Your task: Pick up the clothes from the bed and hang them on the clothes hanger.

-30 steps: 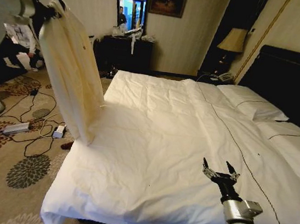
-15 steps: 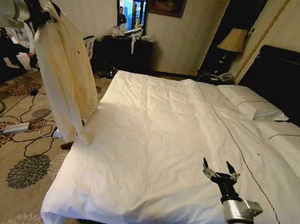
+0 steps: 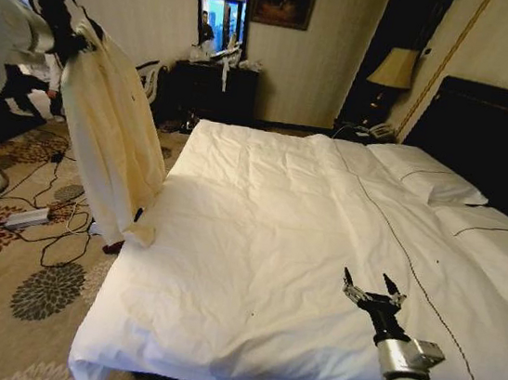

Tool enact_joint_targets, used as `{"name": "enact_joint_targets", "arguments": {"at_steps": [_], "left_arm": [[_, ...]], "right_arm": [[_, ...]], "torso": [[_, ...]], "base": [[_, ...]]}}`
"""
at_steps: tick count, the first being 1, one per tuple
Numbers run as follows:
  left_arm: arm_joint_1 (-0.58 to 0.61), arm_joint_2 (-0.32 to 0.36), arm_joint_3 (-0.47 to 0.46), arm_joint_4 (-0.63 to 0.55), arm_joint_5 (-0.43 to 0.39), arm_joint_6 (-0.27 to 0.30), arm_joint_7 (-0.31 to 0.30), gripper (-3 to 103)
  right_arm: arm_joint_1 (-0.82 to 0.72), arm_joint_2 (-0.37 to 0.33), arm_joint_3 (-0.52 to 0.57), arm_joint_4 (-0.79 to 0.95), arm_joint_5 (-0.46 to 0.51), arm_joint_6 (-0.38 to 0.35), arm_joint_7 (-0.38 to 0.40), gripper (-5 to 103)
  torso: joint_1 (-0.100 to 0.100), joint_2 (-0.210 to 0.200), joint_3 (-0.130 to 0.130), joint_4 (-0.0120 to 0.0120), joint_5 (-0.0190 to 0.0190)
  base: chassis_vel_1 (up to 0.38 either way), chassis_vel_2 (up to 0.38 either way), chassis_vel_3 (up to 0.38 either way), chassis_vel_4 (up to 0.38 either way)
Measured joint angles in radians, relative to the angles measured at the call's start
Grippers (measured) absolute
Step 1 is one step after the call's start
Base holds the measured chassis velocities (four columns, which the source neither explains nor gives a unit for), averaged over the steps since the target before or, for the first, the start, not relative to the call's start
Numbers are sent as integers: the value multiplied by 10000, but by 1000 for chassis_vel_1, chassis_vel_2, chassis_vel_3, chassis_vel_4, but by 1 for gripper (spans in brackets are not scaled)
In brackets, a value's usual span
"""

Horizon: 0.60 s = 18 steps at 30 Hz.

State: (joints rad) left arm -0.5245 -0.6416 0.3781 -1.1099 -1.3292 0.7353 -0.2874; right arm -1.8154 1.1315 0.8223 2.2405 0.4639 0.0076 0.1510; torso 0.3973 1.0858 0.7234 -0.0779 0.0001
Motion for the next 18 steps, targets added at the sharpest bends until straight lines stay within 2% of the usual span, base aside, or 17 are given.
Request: {"name": "enact_joint_targets", "arguments": {"at_steps": [2, 5, 6, 9, 11, 14, 15, 18], "left_arm": [[-19, -22, -14, 6, 5, 6, -81, 14], [-75, 20, 5, -95, 167, 7, -313, 28], [-75, 20, 5, -95, 167, 7, -313, 28], [-74, 135, 18, -337, 235, 6, -334, 44], [-55, 166, 4, -416, 234, 6, -355, 44], [41, 272, -66, -686, 235, 6, -417, 60], [41, 272, -66, -686, 235, 6, -417, 60], [185, 454, -196, -1045, 304, 6, -484, 77]], "right_arm": [[0, 0, 0, 0, 0, 0, 0, 100], [0, 0, 0, 0, 0, 0, 0, 100], [0, 0, 0, 0, 0, 0, 0, 100], [0, 0, 0, 0, 0, 0, 0, 100], [0, 0, 0, 0, 0, 0, 0, 100], [0, 0, -1, 0, 0, 0, 0, 100], [0, 0, -1, 0, 0, 0, 0, 100], [0, 0, 0, 0, 0, 0, 0, 100]], "torso": [[0, 0, 0, 1, -1], [0, 0, 0, 4, -2], [0, 0, 0, 4, -2], [0, 0, 0, 2, -1], [-1, 1, 0, 1, 0], [0, 0, 0, -1, 0], [0, 0, 0, -1, 0], [0, 0, 0, 0, -1]], "base": [[0, 0, 0, 0], [0, 0, 0, 0], [0, 0, 0, 0], [0, 0, 0, 0], [0, 0, 0, 0], [0, 0, 0, 0], [0, 0, 0, 0], [0, 0, 0, 0]]}}
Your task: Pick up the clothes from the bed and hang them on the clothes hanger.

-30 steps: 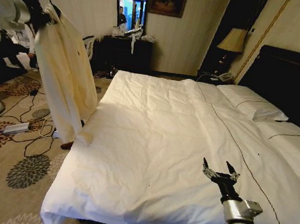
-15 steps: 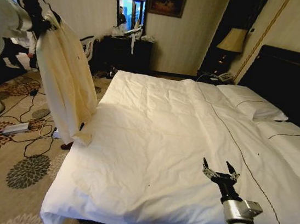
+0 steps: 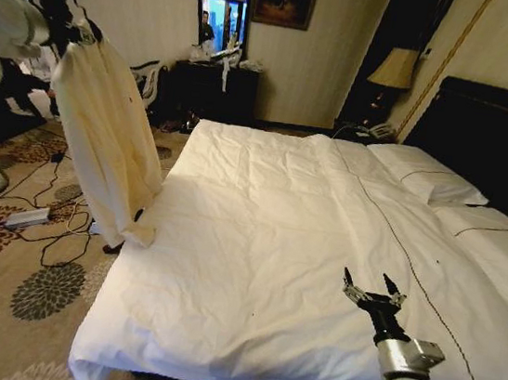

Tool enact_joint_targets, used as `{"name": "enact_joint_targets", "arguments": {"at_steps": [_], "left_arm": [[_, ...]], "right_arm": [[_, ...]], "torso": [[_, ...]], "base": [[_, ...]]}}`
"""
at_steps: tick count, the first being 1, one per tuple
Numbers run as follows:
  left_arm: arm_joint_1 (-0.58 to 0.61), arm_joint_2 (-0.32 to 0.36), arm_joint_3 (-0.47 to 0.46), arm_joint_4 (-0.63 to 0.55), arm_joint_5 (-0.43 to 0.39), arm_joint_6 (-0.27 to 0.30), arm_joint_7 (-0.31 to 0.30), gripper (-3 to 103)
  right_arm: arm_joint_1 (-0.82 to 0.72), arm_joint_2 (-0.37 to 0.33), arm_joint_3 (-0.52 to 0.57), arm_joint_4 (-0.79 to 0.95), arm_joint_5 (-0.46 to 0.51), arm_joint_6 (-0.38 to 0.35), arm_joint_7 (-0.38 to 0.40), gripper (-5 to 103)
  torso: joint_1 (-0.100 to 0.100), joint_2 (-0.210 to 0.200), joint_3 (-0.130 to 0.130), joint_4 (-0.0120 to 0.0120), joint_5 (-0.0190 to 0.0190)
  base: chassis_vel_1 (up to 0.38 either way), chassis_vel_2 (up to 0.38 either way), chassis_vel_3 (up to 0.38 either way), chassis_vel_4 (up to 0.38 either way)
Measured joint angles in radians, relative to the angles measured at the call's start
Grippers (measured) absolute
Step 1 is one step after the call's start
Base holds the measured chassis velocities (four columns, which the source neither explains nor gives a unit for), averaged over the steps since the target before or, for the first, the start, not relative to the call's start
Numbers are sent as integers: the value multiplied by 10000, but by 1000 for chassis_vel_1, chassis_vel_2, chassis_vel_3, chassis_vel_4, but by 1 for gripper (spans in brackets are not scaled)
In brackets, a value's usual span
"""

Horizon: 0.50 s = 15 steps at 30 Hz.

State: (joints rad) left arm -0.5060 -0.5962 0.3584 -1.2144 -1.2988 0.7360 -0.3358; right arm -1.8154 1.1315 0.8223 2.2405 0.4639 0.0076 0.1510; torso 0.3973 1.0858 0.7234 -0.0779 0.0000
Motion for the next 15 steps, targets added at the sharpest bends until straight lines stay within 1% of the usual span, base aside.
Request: {"name": "enact_joint_targets", "arguments": {"at_steps": [2, 6, 7, 8, 11, 12, 13, 14, 15], "left_arm": [[64, 66, -66, -146, 25, 0, -23, 77], [308, 400, -422, -911, 241, 0, -54, 97], [308, 400, -422, -911, 241, 0, -54, 97], [382, 495, -559, -1150, 356, 0, -57, 99], [909, 924, -1240, -2409, 289, -7, -45, 100], [909, 924, -1240, -2409, 289, -7, -45, 100], [1213, 1068, -1523, -2897, 139, -27, -31, 100], [1495, 1214, -1752, -3327, 9, -67, -18, 100], [1814, 1400, -1957, -3799, -74, -201, 30, 100]], "right_arm": [[0, 0, 0, 1, 0, 0, 0, 100], [0, 0, 0, 1, 0, 0, 0, 100], [0, 0, 0, 1, 0, 0, 0, 100], [0, 0, 0, 0, 0, 0, 0, 100], [0, 0, -1, 0, 0, 0, 0, 100], [0, 0, -1, 0, 0, 0, 0, 100], [0, -1, -1, 0, 0, 0, 0, 100], [0, -1, -1, 0, 0, 0, 0, 100], [0, 0, -1, 0, 0, 0, 0, 100]], "torso": [[0, 0, 0, 1, 0], [0, 0, 0, -1, 0], [0, 0, 0, -1, 0], [0, 0, 0, -1, 1], [1, 0, -1, 0, 5], [1, 0, -1, 0, 5], [0, 0, -1, 3, 0], [0, 0, 0, -1, 0], [0, 0, -1, 0, 2]], "base": [[0, 0, 0, 0], [0, 0, 0, 0], [0, 0, 0, 0], [0, 0, 0, 0], [0, 0, 0, 0], [0, 0, 0, 0], [0, 0, 0, 0], [0, 0, 0, 0], [0, 0, 0, 0]]}}
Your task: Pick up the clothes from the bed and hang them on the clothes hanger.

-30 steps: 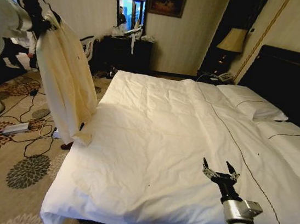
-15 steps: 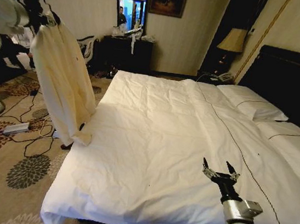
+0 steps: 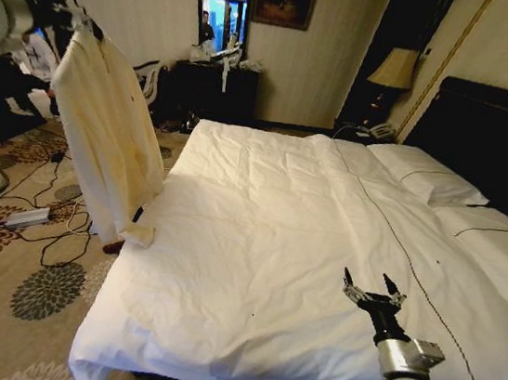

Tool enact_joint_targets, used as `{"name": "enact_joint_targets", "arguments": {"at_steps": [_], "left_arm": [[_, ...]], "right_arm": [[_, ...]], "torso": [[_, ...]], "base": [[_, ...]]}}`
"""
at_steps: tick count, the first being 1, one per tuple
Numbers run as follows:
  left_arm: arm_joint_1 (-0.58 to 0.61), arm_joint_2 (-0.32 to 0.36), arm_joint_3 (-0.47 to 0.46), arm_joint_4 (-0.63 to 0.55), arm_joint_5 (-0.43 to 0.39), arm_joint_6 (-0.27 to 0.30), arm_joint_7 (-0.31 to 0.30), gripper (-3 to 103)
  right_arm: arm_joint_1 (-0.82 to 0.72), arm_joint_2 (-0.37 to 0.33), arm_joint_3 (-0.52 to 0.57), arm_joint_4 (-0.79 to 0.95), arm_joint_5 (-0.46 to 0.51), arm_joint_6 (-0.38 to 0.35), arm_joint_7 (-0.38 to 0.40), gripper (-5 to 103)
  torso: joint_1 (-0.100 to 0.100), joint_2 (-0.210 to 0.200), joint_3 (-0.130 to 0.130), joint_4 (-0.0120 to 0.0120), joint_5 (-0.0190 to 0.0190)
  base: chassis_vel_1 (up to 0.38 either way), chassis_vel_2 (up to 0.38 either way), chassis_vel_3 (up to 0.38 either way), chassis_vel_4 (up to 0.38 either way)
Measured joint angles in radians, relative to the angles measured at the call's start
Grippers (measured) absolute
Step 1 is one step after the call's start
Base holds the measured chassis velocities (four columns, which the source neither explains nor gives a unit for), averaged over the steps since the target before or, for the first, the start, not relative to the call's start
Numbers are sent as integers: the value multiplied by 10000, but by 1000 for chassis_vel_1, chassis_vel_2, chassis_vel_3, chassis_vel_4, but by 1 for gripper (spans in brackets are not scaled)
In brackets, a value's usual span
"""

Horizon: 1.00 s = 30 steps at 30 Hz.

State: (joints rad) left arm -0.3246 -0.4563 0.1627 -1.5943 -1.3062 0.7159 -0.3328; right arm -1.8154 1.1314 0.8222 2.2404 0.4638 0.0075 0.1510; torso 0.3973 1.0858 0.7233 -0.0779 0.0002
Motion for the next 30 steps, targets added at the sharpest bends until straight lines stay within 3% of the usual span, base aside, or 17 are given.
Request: {"name": "enact_joint_targets", "arguments": {"at_steps": [6, 11, 12, 15, 18, 19, 21, 22, 23, 25, 27, 30], "left_arm": [[1655, 384, -1081, -1235, -339, -676, 91, 100], [4465, 838, -2183, -2648, 115, -2263, 136, 100], [4465, 838, -2183, -2648, 115, -2263, 136, 100], [5873, 1082, -2743, -3383, 438, -3320, 148, 100], [6120, 1084, -2892, -3480, 504, -3453, 165, 100], [6749, 1050, -3336, -3683, 637, -3708, 228, 100], [8093, 776, -4232, -4061, 977, -4097, 361, 100], [9050, 420, -4778, -4212, 1564, -4298, 383, 100], [9050, 420, -4778, -4212, 1564, -4298, 383, 100], [10728, -328, -5491, -4471, 2631, -4670, 504, 100], [11077, -476, -5638, -4528, 2824, -4740, 540, 100], [13707, -1377, -7142, -5181, 3888, -5098, 992, 100]], "right_arm": [[0, 0, 0, 0, 0, 0, 0, 100], [0, -1, 0, 0, 0, 1, 1, 100], [0, -1, 0, 0, 0, 1, 1, 100], [1, 0, 0, 0, 0, 0, 0, 100], [2, -1, 0, 0, 0, 0, 0, 100], [0, -1, 0, 0, 0, 0, 1, 100], [1, 0, -1, 0, 0, 0, 1, 100], [1, -1, 0, 0, 0, 0, 2, 100], [1, -1, 0, 0, 0, 0, 2, 100], [1, -1, -1, 0, 0, 0, 0, 100], [1, -1, -1, 0, 0, 0, 1, 100], [2, 0, -1, 0, 0, 0, 1, 100]], "torso": [[0, 1, 0, -1, 1], [0, 0, 2, 0, -8], [0, 0, 2, 0, -8], [0, 0, 1, 4, 2], [-1, 1, 1, 2, 1], [-1, 1, 1, -1, 0], [0, 0, 0, -1, 5], [0, 0, 1, 0, -7], [0, 0, 1, 0, -7], [0, 0, 1, -2, -1], [0, 0, 1, -3, -4], [1, 0, 1, 0, 0]], "base": [[0, 0, 0, 0], [0, 0, 0, 0], [0, 0, 0, 0], [0, 0, 0, 0], [0, 0, 0, 0], [0, 0, 0, 0], [0, 0, 0, 0], [0, 0, 0, 0], [0, 0, 0, 0], [0, 0, 0, 0], [0, 0, 0, 0], [0, 0, 0, 0]]}}
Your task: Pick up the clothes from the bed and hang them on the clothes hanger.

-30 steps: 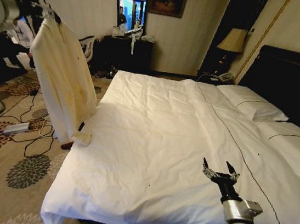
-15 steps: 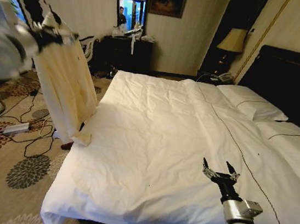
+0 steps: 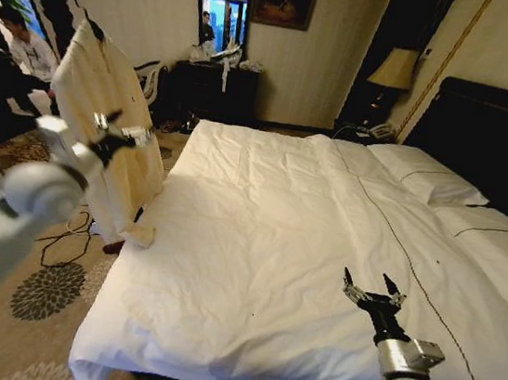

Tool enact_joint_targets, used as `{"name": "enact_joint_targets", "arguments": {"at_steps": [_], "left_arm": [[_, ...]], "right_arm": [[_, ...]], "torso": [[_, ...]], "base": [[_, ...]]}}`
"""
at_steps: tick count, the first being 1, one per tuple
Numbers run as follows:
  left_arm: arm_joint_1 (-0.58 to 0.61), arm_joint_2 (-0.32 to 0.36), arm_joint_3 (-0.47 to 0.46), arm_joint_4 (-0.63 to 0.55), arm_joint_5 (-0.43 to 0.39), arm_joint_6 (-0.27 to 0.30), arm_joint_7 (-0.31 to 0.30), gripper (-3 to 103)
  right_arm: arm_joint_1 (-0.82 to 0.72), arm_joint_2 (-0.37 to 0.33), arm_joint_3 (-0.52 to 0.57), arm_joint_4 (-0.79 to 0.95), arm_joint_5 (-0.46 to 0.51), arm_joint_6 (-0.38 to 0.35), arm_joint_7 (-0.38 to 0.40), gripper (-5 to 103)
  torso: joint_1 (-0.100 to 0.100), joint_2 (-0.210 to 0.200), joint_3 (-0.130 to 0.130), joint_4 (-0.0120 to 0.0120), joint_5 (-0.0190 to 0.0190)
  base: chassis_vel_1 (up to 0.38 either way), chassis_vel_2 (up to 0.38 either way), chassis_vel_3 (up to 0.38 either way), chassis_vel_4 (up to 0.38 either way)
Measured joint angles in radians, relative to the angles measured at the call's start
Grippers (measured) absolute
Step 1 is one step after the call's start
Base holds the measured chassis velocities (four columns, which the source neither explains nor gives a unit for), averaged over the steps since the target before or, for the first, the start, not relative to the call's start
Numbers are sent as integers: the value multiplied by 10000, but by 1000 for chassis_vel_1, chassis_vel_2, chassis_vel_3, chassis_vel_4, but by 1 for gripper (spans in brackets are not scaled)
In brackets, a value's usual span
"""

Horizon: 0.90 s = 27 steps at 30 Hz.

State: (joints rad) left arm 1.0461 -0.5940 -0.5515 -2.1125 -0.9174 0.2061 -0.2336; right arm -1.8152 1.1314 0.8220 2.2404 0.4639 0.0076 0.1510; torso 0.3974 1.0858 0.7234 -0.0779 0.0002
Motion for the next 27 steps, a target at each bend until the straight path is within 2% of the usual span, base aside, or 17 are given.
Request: {"name": "enact_joint_targets", "arguments": {"at_steps": [2, 3, 4, 6, 7, 8, 12, 13, 17, 18, 22, 27], "left_arm": [[1674, -673, -890, -511, 823, -180, 265, 100], [1674, -673, -890, -511, 823, -180, 265, 100], [2597, -1096, -1294, -836, 1235, -289, 373, 100], [3545, -1748, -1704, -1210, 1582, -361, 454, 100], [4489, -2627, -2083, -1584, 2088, -498, 723, 100], [4489, -2627, -2083, -1584, 2088, -498, 723, 100], [5997, -4351, -2755, -2090, 2772, -885, 1460, 100], [5997, -4351, -2755, -2090, 2772, -885, 1460, 100], [7276, -5356, -2811, -2583, 3840, -1644, 1963, 100], [7276, -5356, -2811, -2583, 3840, -1644, 1963, 100], [8266, -6277, -2382, -2725, 4811, -2579, 2376, 100], [8726, -6716, -2301, -2558, 5327, -3141, 2621, 100]], "right_arm": [[0, -1, 0, 0, 0, 0, 0, 100], [0, -1, 0, 0, 0, 0, 0, 100], [-1, 0, 0, 0, 0, 0, 0, 100], [0, 0, 0, 0, 0, 0, 0, 100], [0, 0, 1, 0, 0, 0, 2, 100], [0, 0, 1, 0, 0, 0, 2, 100], [-1, 0, 0, 0, 0, 0, 1, 100], [-1, 0, 0, 0, 0, 0, 1, 100], [0, 0, 1, 0, 0, 0, 1, 100], [0, 0, 1, 0, 0, 0, 1, 100], [-1, 0, 0, 0, 0, 0, 1, 100], [0, 0, 0, 0, 0, 0, 0, 100]], "torso": [[-2, 1, -1, 5, -2], [-2, 1, -1, 5, -2], [-2, 0, -2, 2, 0], [-2, 0, -1, 0, 0], [-2, 0, -2, 3, -1], [-2, 0, -2, 3, -1], [-2, 1, -2, 0, -2], [-2, 1, -2, 0, -2], [-2, 1, -1, 0, 2], [-2, 1, -1, 0, 2], [-2, 1, -1, 0, 0], [-3, 1, -1, 1, 0]], "base": [[0, 0, 0, 0], [0, 0, 0, 0], [0, 0, 0, 0], [0, 0, 0, 0], [0, 0, 0, 0], [0, 0, 0, 0], [0, 0, 0, 0], [0, 0, 0, 0], [0, 0, 0, 0], [0, 0, 0, 0], [0, 0, 0, 0], [0, 0, 0, 0]]}}
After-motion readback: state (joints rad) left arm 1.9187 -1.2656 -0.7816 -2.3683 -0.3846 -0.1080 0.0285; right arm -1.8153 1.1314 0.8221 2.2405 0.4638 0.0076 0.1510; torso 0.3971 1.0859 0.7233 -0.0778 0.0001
